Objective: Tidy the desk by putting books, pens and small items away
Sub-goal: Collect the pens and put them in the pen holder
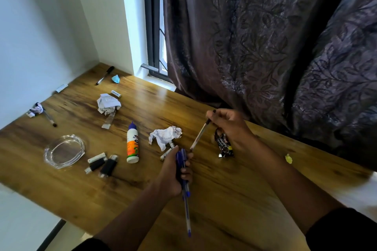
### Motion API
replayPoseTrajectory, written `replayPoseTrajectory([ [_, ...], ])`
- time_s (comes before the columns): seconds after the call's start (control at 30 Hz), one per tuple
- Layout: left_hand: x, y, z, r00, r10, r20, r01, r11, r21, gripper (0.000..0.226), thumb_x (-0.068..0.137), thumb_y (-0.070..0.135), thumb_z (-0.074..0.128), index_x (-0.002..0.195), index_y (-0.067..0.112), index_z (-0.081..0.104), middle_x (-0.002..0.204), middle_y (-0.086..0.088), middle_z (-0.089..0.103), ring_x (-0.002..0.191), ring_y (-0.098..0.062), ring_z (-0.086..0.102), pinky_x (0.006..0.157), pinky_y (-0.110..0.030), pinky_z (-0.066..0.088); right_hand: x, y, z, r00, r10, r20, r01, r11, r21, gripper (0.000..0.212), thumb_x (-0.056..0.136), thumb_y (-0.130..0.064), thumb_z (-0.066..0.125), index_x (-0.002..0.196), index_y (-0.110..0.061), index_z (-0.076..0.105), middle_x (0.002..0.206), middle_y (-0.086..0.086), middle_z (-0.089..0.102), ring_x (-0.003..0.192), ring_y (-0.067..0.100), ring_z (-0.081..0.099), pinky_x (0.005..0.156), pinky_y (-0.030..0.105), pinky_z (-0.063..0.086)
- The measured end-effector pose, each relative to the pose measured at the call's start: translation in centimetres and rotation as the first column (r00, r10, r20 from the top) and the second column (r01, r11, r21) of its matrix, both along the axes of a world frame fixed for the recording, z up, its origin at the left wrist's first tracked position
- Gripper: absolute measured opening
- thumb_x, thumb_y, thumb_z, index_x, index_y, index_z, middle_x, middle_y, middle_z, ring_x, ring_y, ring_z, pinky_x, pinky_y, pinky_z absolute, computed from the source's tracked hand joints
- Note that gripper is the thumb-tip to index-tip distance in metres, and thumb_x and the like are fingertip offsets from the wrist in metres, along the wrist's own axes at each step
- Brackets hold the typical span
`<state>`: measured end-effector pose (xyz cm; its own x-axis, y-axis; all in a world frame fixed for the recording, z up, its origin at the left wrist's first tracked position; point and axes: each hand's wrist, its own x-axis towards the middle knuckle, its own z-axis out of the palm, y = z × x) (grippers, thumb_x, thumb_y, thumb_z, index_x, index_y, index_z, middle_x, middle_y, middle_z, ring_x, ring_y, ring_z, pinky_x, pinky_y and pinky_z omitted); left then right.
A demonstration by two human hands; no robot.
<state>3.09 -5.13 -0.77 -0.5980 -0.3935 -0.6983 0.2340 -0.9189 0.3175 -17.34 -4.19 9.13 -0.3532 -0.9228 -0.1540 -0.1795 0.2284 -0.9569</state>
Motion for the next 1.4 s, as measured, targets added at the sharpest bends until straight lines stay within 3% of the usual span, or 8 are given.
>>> replayPoseTrajectory([
  [0.13,-0.8,0.3,0.1,0.998,0.007,-0.067,-0.005,1.000,0.024,0.052,0.100,0.058,0.047,0.089,0.010,0.065,0.063,0.002,0.044,0.046,-0.009,0.037,0.044,-0.022,0.029,2.2,1.9,-0.5,0.975,0.222,0.022,-0.222,0.952,0.213,0.026,0.089,-0.033,0.078,0.103,-0.011,0.074,0.095,0.012,0.077,0.073,0.015,0.063,0.060,0.027,0.050],
  [0.27,-1.9,1.3,0.5,0.995,0.032,-0.098,-0.022,0.995,0.097,0.051,0.101,0.053,0.050,0.089,0.005,0.066,0.064,-0.002,0.050,0.044,-0.011,0.044,0.038,-0.021,0.037,4.8,2.8,-3.0,0.946,0.292,-0.140,-0.233,0.914,0.333,0.031,0.082,-0.037,0.086,0.100,-0.016,0.070,0.086,0.011,0.078,0.062,0.012,0.067,0.053,0.028,0.052],
  [0.43,-2.5,2.2,0.7,0.993,0.056,-0.105,-0.038,0.985,0.167,0.045,0.104,0.047,0.043,0.088,0.013,0.067,0.067,0.002,0.048,0.053,-0.008,0.039,0.044,-0.020,0.028,6.4,3.6,-5.4,0.880,0.239,-0.410,-0.125,0.951,0.284,0.032,0.075,-0.044,0.088,0.092,-0.023,0.072,0.080,-0.004,0.072,0.073,0.010,0.071,0.068,0.034,0.059],
  [0.67,-2.4,2.8,0.5,0.989,0.067,-0.135,-0.043,0.983,0.177,0.059,0.104,0.055,0.038,0.080,0.012,0.069,0.059,0.005,0.046,0.040,-0.006,0.039,0.036,-0.016,0.029,7.0,5.4,-6.9,0.816,0.083,-0.573,0.012,0.987,0.160,0.029,0.083,-0.051,0.079,0.099,-0.030,0.066,0.078,-0.010,0.064,0.071,0.004,0.064,0.064,0.033,0.056],
  [0.77,-2.5,2.6,0.8,0.985,0.082,-0.153,-0.060,0.988,0.142,0.073,0.105,0.059,0.036,0.065,0.007,0.069,0.051,0.003,0.042,0.035,-0.006,0.037,0.033,-0.015,0.028,7.7,6.9,-7.3,0.904,-0.027,-0.428,0.065,0.995,0.073,0.031,0.092,-0.056,0.066,0.109,-0.030,0.063,0.092,-0.009,0.068,0.078,0.007,0.071,0.069,0.035,0.062],
  [0.9,-2.4,1.9,0.5,0.980,0.138,-0.142,-0.118,0.983,0.144,0.072,0.098,0.072,0.037,0.065,0.013,0.061,0.048,0.006,0.038,0.039,-0.006,0.036,0.051,-0.014,0.024,9.1,9.3,-6.6,0.994,-0.085,-0.062,0.084,0.996,-0.016,0.022,0.103,-0.030,0.062,0.118,-0.015,0.064,0.101,-0.002,0.074,0.088,0.011,0.076,0.078,0.030,0.062],
  [1.2,-3.1,0.3,1.8,0.928,0.339,-0.152,-0.330,0.940,0.085,0.047,0.101,0.054,0.054,0.071,0.018,0.050,0.052,0.009,0.030,0.039,-0.005,0.028,0.036,-0.016,0.024,10.7,12.7,-6.3,0.986,-0.165,-0.019,0.163,0.982,-0.095,0.031,0.105,-0.040,0.053,0.131,-0.027,0.064,0.124,-0.016,0.068,0.116,-0.003,0.062,0.090,0.016,0.051],
  [1.4,-3.5,2.8,2.3,0.926,0.337,-0.169,-0.335,0.941,0.037,0.044,0.101,0.047,0.059,0.068,0.021,0.048,0.050,0.009,0.032,0.039,-0.005,0.032,0.037,-0.016,0.031,10.9,12.2,-5.3,0.963,-0.266,0.052,0.271,0.944,-0.190,0.053,0.096,-0.064,0.044,0.123,-0.026,0.069,0.116,-0.015,0.072,0.112,0.003,0.067,0.093,0.031,0.055],
])
